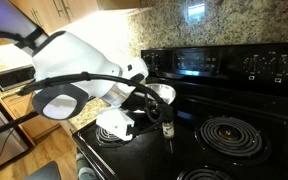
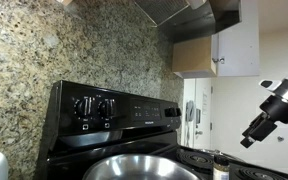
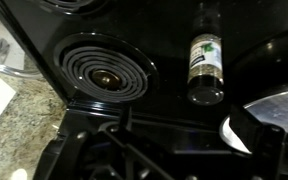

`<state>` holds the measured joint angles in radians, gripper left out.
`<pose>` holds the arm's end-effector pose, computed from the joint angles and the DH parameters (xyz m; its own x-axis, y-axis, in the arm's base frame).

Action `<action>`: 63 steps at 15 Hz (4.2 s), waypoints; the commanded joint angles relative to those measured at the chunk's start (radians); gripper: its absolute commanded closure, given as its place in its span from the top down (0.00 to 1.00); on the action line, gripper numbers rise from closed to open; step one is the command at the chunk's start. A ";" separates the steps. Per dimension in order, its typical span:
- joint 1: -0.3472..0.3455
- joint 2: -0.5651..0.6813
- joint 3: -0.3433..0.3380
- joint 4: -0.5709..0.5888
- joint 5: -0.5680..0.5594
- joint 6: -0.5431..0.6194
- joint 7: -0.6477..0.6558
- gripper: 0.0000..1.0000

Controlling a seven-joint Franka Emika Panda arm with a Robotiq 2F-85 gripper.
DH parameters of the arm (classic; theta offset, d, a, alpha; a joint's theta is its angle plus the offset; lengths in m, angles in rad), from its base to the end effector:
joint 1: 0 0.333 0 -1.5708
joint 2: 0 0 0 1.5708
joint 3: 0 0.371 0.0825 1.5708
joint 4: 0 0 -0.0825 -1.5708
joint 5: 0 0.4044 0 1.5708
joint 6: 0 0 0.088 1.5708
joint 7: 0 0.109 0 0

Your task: Pick up the spice bottle from the stove, shake it above the pan, then put it back on the stove

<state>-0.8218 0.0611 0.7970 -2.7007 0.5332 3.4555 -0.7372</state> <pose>0.4523 -0.0710 0.3254 0.7901 0.1752 0.5874 0.0551 -0.9747 0.2166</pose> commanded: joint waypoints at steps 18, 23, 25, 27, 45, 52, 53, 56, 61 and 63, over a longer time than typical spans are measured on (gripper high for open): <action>0.164 0.277 -0.129 0.134 -0.257 -0.001 0.153 1.00; 0.156 0.221 -0.123 0.065 -0.259 -0.001 0.148 1.00; 0.145 0.189 -0.124 0.025 -0.268 -0.001 0.143 1.00; 0.111 0.164 -0.112 -0.003 -0.285 -0.001 0.150 1.00; 0.072 0.252 -0.135 0.086 -0.396 -0.001 0.142 1.00; 0.167 0.273 -0.217 0.173 -0.366 -0.001 0.136 1.00; 0.177 0.285 -0.223 0.186 -0.368 -0.001 0.138 1.00; 0.231 0.310 -0.268 0.220 -0.363 -0.001 0.129 1.00; 0.345 0.321 -0.378 0.258 -0.351 -0.001 0.128 1.00; 0.376 0.318 -0.407 0.267 -0.354 -0.001 0.136 1.00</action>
<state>-0.4971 0.3718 0.4300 -2.4600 0.1581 3.4545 -0.5878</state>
